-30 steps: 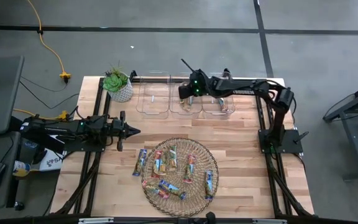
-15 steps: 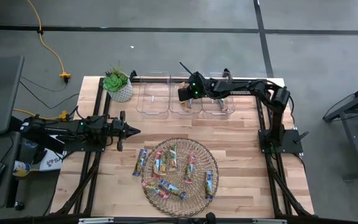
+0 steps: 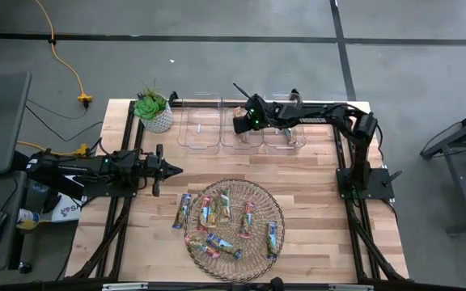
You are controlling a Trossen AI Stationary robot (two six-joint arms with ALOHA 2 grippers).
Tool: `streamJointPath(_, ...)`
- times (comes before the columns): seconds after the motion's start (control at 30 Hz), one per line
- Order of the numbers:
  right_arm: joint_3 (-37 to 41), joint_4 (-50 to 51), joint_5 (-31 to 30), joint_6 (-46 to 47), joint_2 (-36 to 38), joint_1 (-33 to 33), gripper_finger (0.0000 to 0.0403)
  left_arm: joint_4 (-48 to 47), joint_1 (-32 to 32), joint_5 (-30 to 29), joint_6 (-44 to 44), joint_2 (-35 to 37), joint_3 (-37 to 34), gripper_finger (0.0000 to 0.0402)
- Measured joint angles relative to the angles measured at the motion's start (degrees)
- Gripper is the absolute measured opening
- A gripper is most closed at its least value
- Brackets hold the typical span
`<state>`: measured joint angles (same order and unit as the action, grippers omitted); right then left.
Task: Pick and place Granola Bars by type
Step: Put the yellow granola bar into the middle transparent bin, then put the red granola bar into the right transparent bin
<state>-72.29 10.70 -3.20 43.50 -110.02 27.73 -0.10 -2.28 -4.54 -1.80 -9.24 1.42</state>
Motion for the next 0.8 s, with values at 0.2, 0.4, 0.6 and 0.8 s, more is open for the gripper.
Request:
streamJointPath(0.2,0.00,-0.67,1.13,-2.43,0.00,0.00,0.0121,0.00,0.02,0.00,0.00,0.01,-0.01,0.0001)
streamJointPath(0.4,0.00,-3.37,3.60,-4.57,0.27,0.13,0.0135,0.00,0.00,0.00,0.00,0.01,0.01,0.0001)
streamJointPath(0.6,0.00,-5.80,4.86,-6.58,3.62,1.30,0.0136,0.00,0.01,0.00,-0.01,0.01,0.01,0.0001)
streamJointPath(0.8,0.02,-10.77,10.85,-10.94,9.78,2.56,0.0135,0.00,0.00,0.00,-0.02,0.00,-0.01,0.0001)
